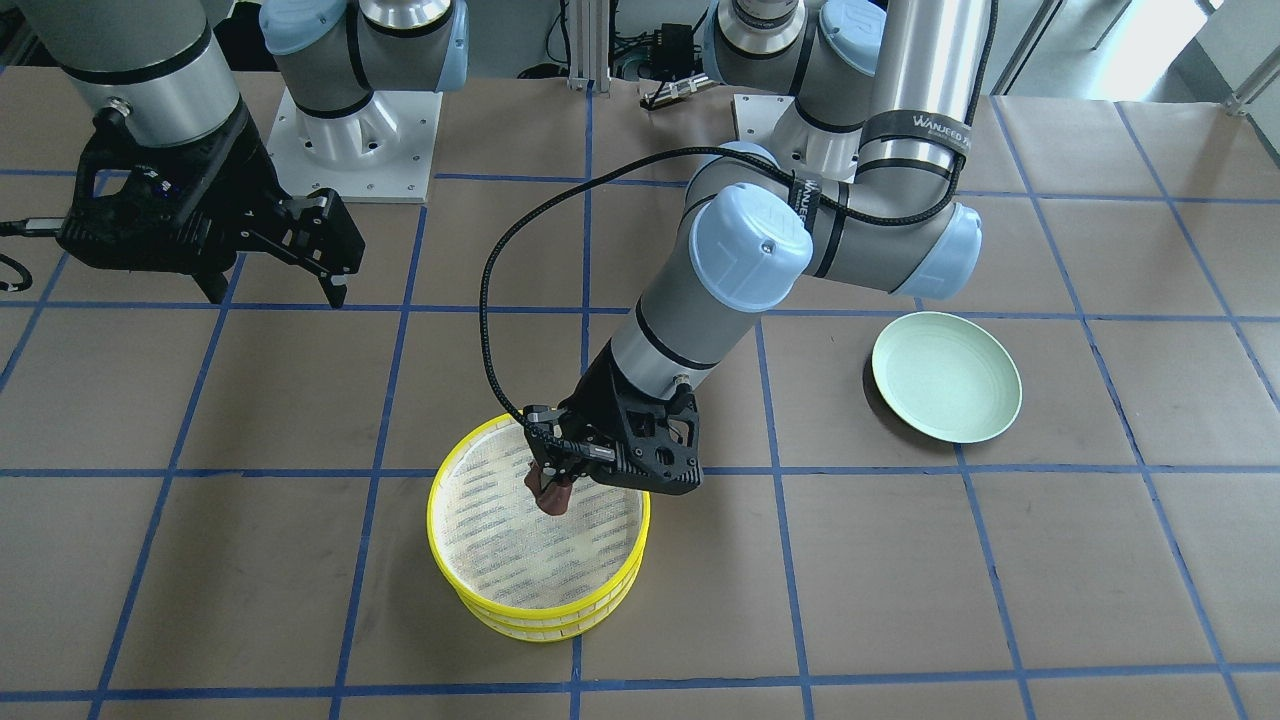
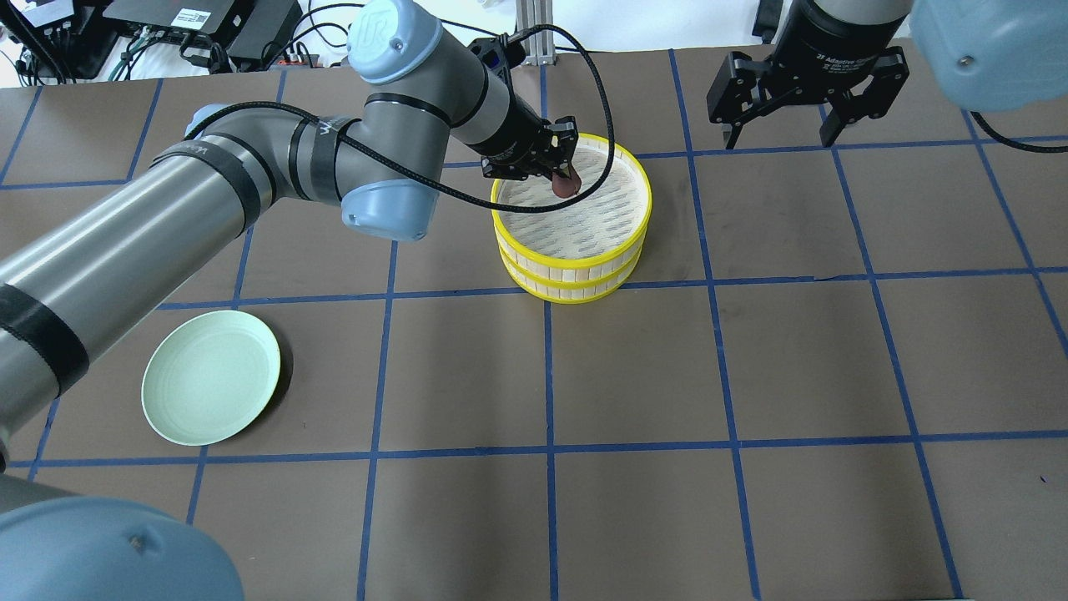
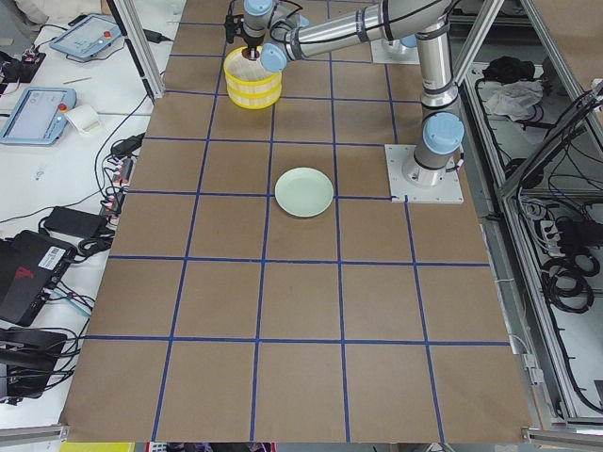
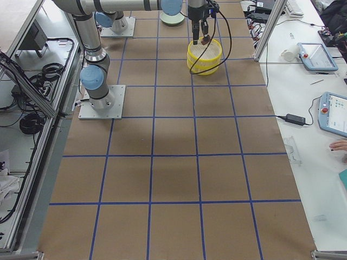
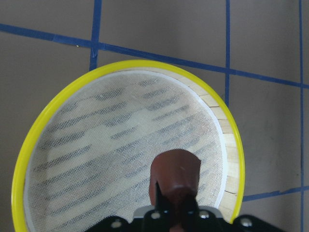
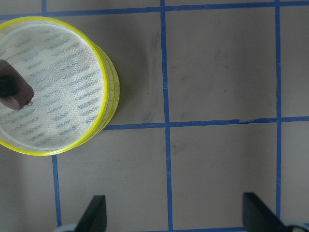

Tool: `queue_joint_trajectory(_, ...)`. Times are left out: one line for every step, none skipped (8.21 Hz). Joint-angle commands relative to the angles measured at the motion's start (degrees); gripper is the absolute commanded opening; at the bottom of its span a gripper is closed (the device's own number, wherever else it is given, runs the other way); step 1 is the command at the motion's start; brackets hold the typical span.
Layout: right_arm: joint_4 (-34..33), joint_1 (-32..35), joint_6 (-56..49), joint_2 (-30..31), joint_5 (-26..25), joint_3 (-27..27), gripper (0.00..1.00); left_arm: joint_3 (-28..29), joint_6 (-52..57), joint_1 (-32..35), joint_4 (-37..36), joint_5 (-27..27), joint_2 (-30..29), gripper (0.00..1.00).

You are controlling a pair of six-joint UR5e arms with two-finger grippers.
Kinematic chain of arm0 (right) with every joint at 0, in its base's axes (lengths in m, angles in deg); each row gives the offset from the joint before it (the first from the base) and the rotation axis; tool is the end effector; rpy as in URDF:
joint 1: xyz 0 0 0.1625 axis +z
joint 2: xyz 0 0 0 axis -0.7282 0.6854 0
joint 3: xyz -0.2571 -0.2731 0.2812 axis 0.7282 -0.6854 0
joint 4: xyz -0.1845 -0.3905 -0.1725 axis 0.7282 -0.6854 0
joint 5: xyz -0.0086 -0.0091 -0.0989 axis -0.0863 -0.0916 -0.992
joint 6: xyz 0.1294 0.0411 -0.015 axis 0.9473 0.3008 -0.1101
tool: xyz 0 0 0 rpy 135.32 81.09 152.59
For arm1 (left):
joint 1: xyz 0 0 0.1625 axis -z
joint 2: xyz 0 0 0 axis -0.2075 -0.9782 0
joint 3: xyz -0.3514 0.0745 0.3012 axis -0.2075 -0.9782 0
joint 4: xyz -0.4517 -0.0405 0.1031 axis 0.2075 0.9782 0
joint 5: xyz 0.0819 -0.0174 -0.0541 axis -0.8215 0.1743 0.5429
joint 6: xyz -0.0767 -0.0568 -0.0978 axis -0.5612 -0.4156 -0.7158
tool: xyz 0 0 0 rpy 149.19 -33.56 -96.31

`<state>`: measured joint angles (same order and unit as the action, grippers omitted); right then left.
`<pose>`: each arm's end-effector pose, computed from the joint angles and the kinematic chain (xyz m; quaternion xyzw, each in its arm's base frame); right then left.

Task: Place buns in different layers of steamer
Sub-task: 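Lower the dark brown bun into the top steamer tier and open the left gripper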

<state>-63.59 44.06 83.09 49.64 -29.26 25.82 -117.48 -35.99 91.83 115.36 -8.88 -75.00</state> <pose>0.1405 -0.5826 0.5104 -0.0184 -0.9990 0.0405 0.0016 -0.3560 -0.6690 0.3070 0.0416 -0.9663 0.0954 0.2353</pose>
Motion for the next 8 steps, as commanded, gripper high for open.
queue_joint_trajectory(-0.8, 0.0, -0.1, 0.0, 0.0, 0.2, 1.00, 0.0, -1.8, 0.2, -0.4, 0.1, -1.0, 0.94)
queue_joint_trajectory(-0.6, 0.0, 0.0, 0.0, 0.1, 0.3, 1.00, 0.2, -3.6, 0.2, -0.4, 0.5, -1.0, 1.00)
queue_joint_trajectory(-0.5, 0.0, -0.1, 0.0, -0.3, 0.3, 1.00, 0.4, -3.8, 0.2, -0.3, 0.5, -0.9, 1.00)
queue_joint_trajectory(-0.7, 0.0, -0.1, 0.0, -0.3, 0.3, 1.00, 0.4, -5.3, 0.2, -0.4, 0.5, -0.8, 1.00)
queue_joint_trajectory(-0.8, 0.0, -0.1, 0.0, -0.1, 0.3, 1.00, 0.6, -6.8, 0.2, -0.4, 0.5, -0.4, 1.00)
queue_joint_trajectory(-0.9, 0.0, -0.1, 0.0, 0.1, 0.3, 1.00, 0.8, -7.1, 0.2, -0.4, 0.6, -0.4, 1.00)
queue_joint_trajectory(-0.9, 0.0, -0.1, 0.0, 0.2, 0.3, 1.00, 1.1, -6.9, 0.2, -0.1, 0.4, 0.4, 1.00)
queue_joint_trajectory(-0.9, 0.0, 0.0, 0.0, 0.2, 0.3, 1.00, 1.1, -6.2, 0.1, 1.4, -0.5, 1.3, 1.00)
